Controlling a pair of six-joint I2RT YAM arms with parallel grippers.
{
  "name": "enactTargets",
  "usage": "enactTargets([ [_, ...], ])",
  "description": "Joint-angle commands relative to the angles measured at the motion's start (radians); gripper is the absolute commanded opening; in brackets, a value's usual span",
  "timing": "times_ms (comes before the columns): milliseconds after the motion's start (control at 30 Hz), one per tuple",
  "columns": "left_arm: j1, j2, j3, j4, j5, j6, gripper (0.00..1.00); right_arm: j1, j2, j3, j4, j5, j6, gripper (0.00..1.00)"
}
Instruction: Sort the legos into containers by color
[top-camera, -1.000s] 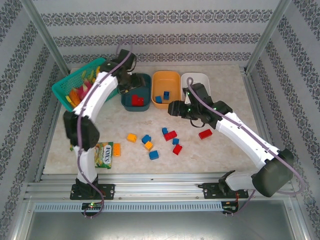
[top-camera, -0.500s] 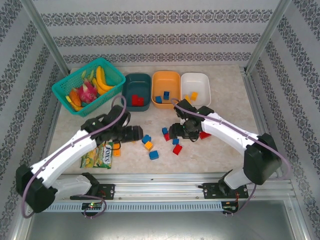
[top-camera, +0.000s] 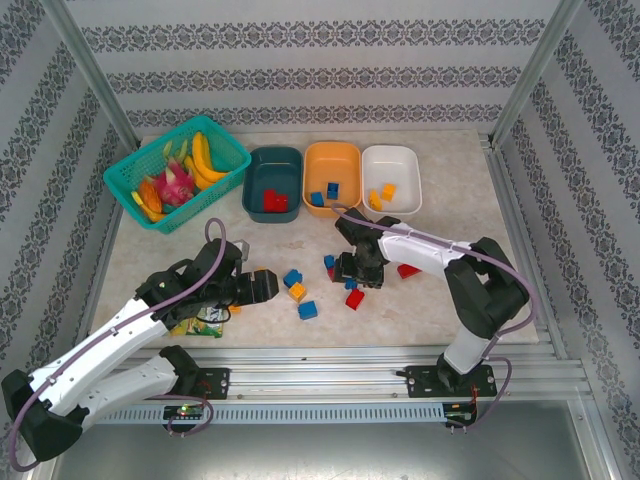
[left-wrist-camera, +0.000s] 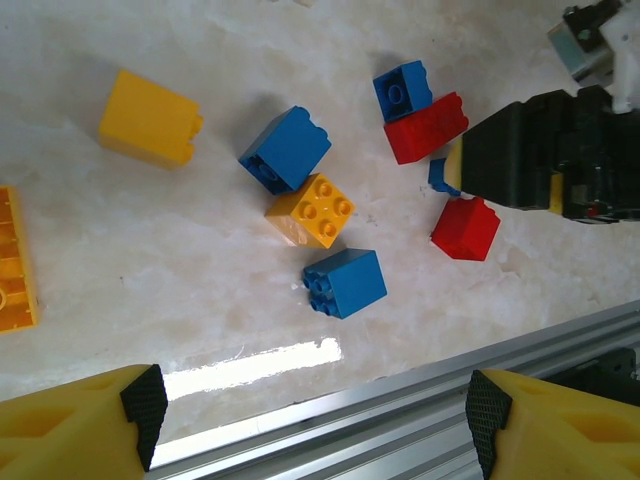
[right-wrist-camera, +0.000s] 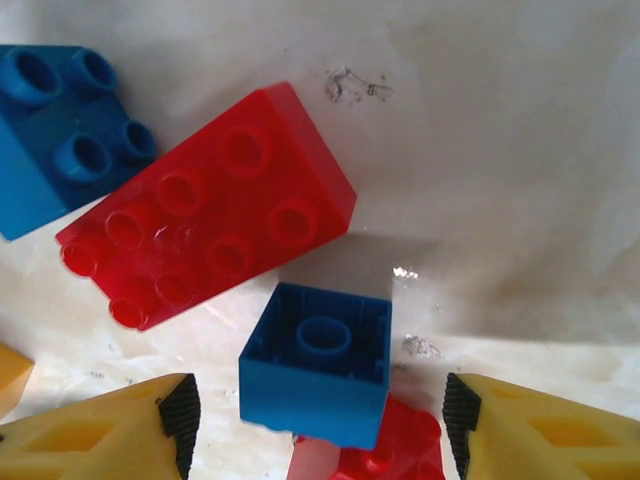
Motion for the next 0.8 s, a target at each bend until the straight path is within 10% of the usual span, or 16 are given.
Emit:
enactTargets([
  [0, -0.013, -0.003, -0.002, 0.042, -0.017, -0.015, 0.81, 0.011, 0.024, 0.029, 0.002, 0.016, 0.022, 0.65],
  [433, -0.013, 0.045, 0.030, 0.065, -0.007, 0.001, 0.81, 0.015, 0.044, 0.048, -0.010, 0.070, 0.000, 0.32],
  [767, -0.009, 0.169, 0.205, 0.109, -0.046, -0.006, 0.84, 0.009, -0.160, 0.156, -0.139, 0.206, -0.099, 0.26],
])
